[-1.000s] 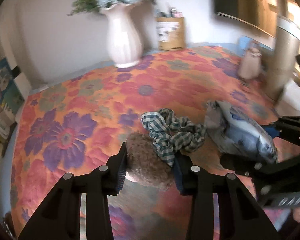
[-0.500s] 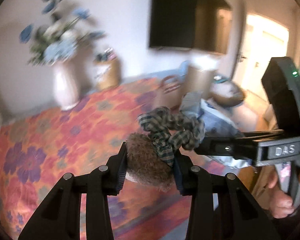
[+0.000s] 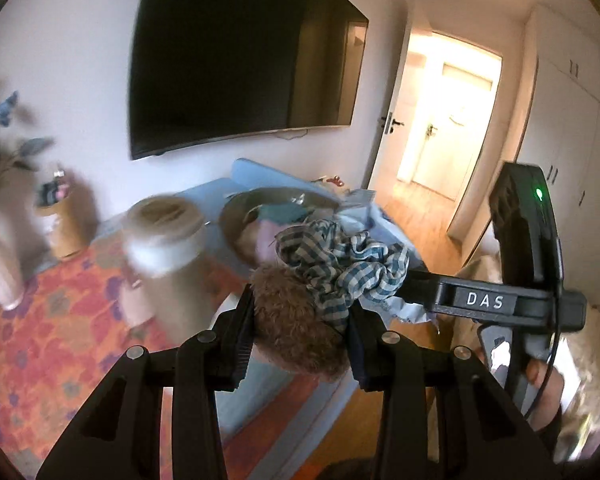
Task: Organize soft objects
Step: 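Carry the wipes bag and brown toy to the glass bowl and release both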
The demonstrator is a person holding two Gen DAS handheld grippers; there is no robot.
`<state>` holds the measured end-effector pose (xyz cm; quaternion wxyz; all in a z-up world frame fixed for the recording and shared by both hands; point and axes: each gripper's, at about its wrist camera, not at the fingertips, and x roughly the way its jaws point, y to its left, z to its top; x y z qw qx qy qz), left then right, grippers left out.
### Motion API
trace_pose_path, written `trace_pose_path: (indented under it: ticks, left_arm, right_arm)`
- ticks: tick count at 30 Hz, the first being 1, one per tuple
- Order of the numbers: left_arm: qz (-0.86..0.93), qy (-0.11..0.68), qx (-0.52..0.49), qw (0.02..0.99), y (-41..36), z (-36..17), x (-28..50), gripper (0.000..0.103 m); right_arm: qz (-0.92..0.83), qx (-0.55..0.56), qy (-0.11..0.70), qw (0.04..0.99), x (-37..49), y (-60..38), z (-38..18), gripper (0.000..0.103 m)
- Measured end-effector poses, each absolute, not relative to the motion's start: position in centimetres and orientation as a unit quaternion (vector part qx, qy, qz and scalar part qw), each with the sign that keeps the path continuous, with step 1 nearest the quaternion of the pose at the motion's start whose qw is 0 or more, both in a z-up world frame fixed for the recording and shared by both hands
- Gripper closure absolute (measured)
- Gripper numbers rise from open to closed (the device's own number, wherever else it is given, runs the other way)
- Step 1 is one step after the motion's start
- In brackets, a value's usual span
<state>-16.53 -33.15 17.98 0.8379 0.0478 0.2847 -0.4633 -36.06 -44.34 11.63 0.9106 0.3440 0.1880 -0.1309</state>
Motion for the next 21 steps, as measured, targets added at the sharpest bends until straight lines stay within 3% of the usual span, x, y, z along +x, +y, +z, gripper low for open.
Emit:
trace_pose_path:
  ticks: [6,15,21]
  left_arm:
    - [-0.391,0.289,0.061,0.872,-41.2,17.9,-13.0,0.066]
    - [-0.329,0.328,0.087,0.881,-49.7,13.7,-6.7,0.066]
    - [-0.319,0.324,0.117,0.883,-52.6,11.4,-5.0,0.052]
  right_arm:
    - [-0.219,0.344,0.179,0.895,-35.7,-53.7,12.6,0.041]
    - [-0.271,0.317,0.239,0.877,-27.3,-63.8,12.2,0.040]
    - [-0.247,0.334,0.276,0.867,-22.8,-68.0,10.4,0.029]
